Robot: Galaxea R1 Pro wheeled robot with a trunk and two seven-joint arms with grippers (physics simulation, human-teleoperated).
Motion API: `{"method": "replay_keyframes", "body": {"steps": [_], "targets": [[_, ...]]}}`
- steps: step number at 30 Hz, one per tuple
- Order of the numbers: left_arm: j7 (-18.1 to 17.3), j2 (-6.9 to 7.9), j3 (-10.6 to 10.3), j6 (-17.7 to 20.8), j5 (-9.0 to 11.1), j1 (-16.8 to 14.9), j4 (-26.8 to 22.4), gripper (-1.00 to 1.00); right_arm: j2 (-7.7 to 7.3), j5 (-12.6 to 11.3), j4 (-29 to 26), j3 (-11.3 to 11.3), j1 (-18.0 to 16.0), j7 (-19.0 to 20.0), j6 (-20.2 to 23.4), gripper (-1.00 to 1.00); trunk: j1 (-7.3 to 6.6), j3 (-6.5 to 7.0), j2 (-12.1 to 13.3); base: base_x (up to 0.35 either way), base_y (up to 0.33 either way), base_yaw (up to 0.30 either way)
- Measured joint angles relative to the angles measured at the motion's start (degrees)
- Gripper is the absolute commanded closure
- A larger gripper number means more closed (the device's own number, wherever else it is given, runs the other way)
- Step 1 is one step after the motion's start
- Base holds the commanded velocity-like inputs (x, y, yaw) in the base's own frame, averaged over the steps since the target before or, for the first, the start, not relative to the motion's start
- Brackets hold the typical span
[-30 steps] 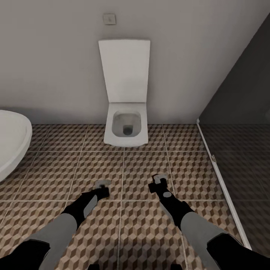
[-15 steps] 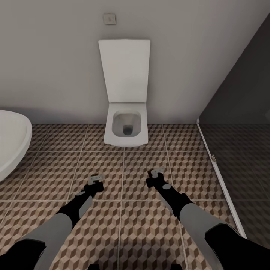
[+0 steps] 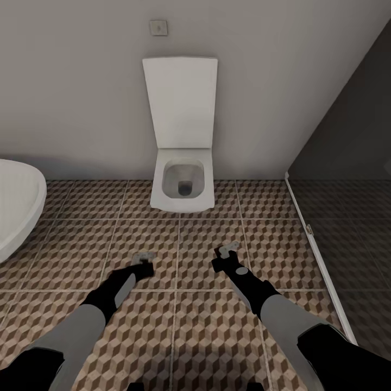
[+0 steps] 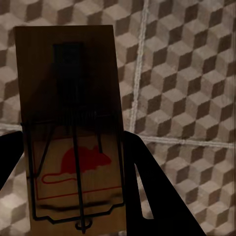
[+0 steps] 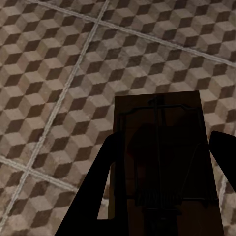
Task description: Take the four mousetraps from the cabinet in the bathroom and place them on the bathroom floor. Make sure all four end up on the same floor surface, and ensure that at least two of them are either under or directly next to the same bathroom sink.
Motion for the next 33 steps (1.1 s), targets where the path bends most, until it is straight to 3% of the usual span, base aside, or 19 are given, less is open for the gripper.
{"method": "replay_keyframes", "body": {"steps": [20, 33], "targets": [[0.1, -0.61, -0.4, 1.0, 0.0, 0.2, -0.3, 1.0, -0.05, 0.1, -0.3, -0.2, 0.0, 0.1, -0.4, 1.0, 0.0, 0.0, 0.0, 0.0, 0.0, 0.0], [0.1, -0.66, -0.4, 1.0, -0.1, 0.4, 0.1, 1.0, -0.05, 0.1, -0.7, -0.2, 0.0, 0.2, -0.6, 1.0, 2.85, -2.33, -5.2, 0.0, 0.0, 0.0]]}}
